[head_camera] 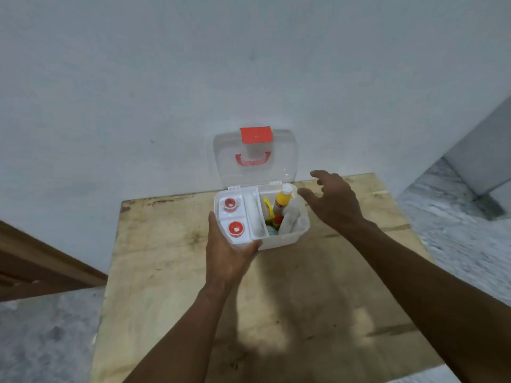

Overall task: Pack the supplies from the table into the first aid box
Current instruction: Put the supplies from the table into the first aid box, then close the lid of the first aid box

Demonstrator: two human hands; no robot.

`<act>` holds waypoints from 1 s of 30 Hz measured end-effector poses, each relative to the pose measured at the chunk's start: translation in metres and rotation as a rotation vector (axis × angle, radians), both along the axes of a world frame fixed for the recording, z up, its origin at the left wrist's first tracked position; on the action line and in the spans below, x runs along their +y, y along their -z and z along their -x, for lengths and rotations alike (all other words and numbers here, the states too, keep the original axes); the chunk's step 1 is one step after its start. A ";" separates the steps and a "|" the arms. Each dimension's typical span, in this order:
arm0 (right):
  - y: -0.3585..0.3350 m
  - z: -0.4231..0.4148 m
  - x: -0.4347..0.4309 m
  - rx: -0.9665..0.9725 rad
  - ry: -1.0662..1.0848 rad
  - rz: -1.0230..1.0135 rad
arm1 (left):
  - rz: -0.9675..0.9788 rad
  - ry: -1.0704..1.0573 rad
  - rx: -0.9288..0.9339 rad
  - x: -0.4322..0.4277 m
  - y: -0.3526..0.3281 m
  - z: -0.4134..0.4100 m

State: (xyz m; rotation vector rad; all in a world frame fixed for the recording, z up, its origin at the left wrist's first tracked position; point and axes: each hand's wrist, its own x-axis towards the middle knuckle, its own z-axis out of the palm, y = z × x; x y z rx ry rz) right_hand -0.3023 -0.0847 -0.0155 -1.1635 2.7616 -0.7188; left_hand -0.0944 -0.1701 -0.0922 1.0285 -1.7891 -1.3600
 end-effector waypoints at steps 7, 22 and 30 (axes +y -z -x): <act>-0.032 -0.005 -0.063 0.367 -0.282 0.165 | 0.006 0.012 0.015 0.001 -0.002 0.001; -0.030 0.023 -0.112 0.718 -0.292 0.165 | 0.057 -0.016 -0.064 -0.002 0.001 0.003; -0.041 0.011 -0.084 0.498 -0.425 0.237 | -0.021 -0.001 -0.077 -0.008 0.013 0.003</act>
